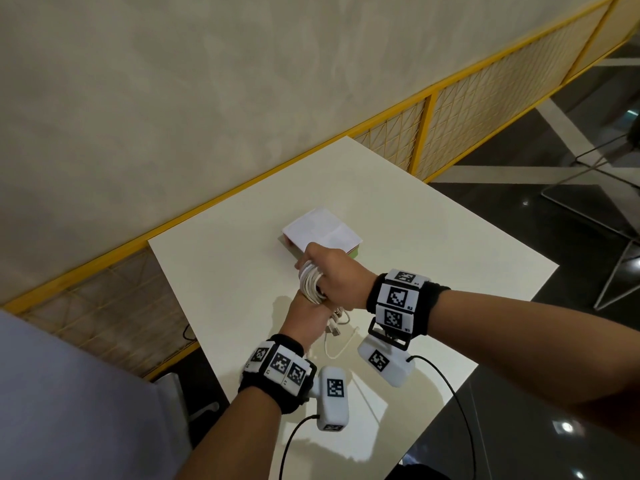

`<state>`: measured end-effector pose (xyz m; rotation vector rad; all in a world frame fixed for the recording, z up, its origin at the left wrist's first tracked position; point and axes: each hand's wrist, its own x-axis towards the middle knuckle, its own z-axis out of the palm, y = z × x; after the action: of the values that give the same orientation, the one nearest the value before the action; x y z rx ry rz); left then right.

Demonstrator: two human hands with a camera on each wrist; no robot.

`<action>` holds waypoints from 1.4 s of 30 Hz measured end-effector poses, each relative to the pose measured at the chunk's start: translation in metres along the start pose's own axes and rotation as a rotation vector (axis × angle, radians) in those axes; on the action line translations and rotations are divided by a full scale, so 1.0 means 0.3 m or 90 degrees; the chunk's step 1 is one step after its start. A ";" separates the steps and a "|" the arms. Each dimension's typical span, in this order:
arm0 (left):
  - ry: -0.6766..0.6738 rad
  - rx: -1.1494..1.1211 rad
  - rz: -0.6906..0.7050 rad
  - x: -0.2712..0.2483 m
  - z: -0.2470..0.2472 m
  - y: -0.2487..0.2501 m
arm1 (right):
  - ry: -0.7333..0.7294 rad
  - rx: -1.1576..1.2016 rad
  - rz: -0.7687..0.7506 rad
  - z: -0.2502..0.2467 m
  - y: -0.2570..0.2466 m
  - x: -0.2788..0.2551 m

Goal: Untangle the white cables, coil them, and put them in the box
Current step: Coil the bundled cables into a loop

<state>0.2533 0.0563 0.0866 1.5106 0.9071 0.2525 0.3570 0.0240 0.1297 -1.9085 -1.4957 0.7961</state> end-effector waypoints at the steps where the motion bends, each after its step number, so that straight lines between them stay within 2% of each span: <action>1: -0.010 -0.006 0.001 0.002 0.000 0.005 | 0.002 0.017 -0.004 -0.008 -0.005 0.003; 5: 0.007 -0.038 0.002 0.005 -0.002 0.013 | -0.014 0.053 -0.003 -0.033 -0.010 0.001; 8: 0.048 -0.175 0.063 -0.008 -0.016 0.003 | -0.049 0.208 0.027 -0.055 0.031 -0.026; 10: 0.090 -0.262 0.058 -0.004 -0.023 -0.002 | -0.095 0.283 0.061 -0.055 0.085 -0.045; 12: 0.115 -0.344 0.042 0.005 -0.024 0.009 | -0.194 0.280 0.087 -0.025 0.146 -0.058; 14: 0.104 -0.387 0.038 0.011 -0.019 0.027 | -0.264 0.237 0.086 0.033 0.176 -0.066; 20: 0.056 -0.479 0.030 0.012 -0.012 0.054 | -0.211 0.170 0.079 0.110 0.184 -0.071; 22: 0.076 -0.458 0.039 0.016 -0.020 0.051 | -0.215 0.180 0.091 0.122 0.189 -0.091; 25: 0.107 -0.384 0.057 0.017 -0.041 0.041 | -0.240 0.186 0.158 0.139 0.213 -0.121; 29: 0.138 -0.355 0.036 0.022 -0.082 0.005 | -0.249 -0.024 0.206 0.110 0.254 -0.142; 34: 0.125 -0.209 -0.020 0.022 -0.108 -0.068 | -0.213 -0.069 0.159 0.060 0.256 -0.159; 37: 0.099 -0.158 -0.047 0.011 -0.106 -0.101 | -0.249 -0.072 0.115 0.016 0.219 -0.162; 40: 0.068 -0.081 -0.053 0.002 -0.098 -0.115 | -0.263 -0.199 0.039 -0.005 0.195 -0.160; 42: 0.049 -0.041 -0.063 0.002 -0.086 -0.131 | -0.213 -0.305 -0.011 -0.016 0.178 -0.153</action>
<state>0.2220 0.0717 0.0551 1.4008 1.0231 0.2669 0.3854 -0.0320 0.0972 -2.1713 -2.0532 0.8350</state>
